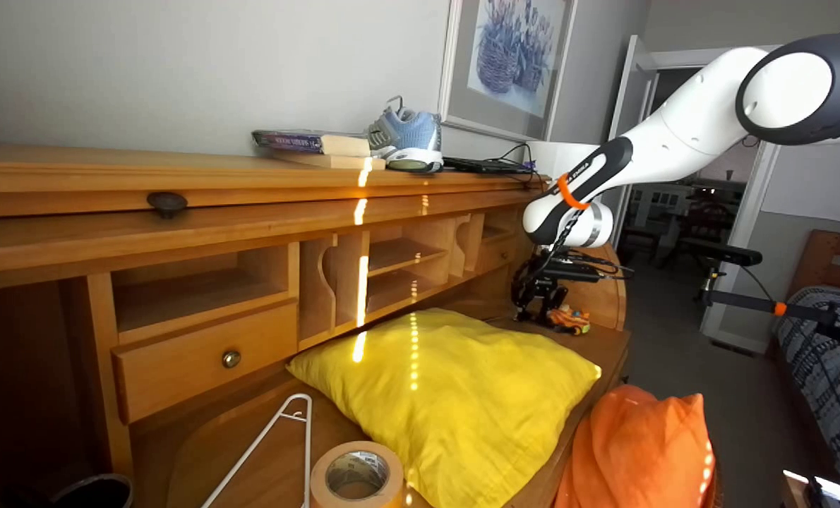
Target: Put the remote on the pillow upside down
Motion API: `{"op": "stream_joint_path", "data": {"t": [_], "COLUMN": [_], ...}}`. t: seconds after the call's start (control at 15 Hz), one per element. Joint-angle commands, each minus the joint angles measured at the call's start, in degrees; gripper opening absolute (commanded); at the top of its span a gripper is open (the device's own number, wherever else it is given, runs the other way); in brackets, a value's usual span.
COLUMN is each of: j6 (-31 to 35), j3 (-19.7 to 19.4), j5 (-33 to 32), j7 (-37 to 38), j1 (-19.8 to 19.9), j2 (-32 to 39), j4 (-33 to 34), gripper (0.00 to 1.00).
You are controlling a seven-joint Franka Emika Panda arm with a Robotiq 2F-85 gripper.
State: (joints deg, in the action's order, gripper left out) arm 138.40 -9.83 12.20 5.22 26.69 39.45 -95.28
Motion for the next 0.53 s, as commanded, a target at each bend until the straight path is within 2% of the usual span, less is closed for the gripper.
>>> {"op": "stream_joint_path", "data": {"t": [0.0, 0.47], "j6": [-2.99, 9.68], "j3": [-1.65, -0.38], "j5": [-0.42, -1.82], "j7": [0.57, -1.98], "j1": [-2.61, -9.06], "j2": [-6.78, -15.32], "j4": [-3.8, -15.01], "gripper": [0.31, 0.31]}}
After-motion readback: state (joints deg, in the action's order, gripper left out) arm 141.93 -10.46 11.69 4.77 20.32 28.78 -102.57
